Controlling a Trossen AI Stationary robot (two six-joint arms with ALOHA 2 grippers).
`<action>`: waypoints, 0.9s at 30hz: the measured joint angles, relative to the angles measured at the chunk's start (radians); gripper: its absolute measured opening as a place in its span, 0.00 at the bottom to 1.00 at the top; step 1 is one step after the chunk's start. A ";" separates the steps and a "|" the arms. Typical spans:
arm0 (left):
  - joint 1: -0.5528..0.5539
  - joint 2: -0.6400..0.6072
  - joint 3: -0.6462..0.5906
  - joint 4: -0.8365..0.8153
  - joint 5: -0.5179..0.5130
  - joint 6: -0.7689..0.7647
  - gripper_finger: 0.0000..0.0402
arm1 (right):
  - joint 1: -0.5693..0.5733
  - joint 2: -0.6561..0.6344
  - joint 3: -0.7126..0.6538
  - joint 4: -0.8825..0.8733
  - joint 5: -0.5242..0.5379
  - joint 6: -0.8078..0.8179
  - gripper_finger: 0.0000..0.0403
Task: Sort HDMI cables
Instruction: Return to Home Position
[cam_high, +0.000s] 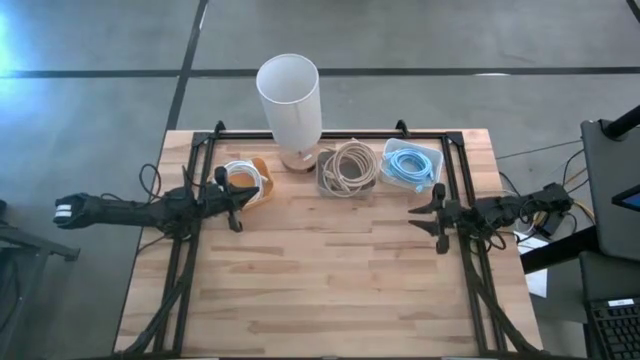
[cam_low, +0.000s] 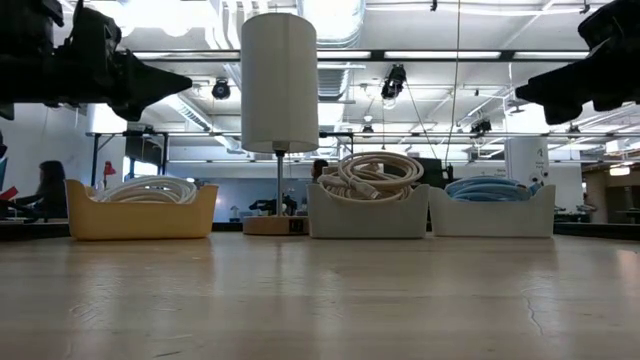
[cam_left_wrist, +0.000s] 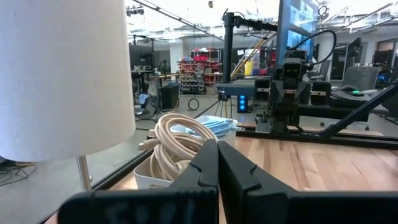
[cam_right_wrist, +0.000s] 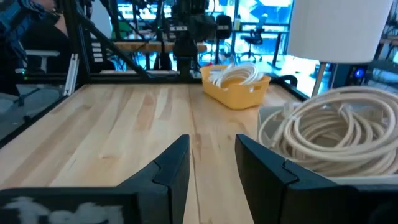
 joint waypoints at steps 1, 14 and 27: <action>0.000 0.000 0.000 0.000 0.000 0.000 0.00 | 0.000 0.000 -0.002 0.005 0.000 -0.005 0.31; 0.000 0.000 0.000 -0.021 0.000 -0.001 0.00 | 0.000 0.026 -0.002 0.005 -0.014 -0.068 0.31; 0.000 0.000 0.000 -0.021 0.000 -0.001 0.00 | 0.000 0.026 -0.020 0.077 -0.011 -0.158 0.31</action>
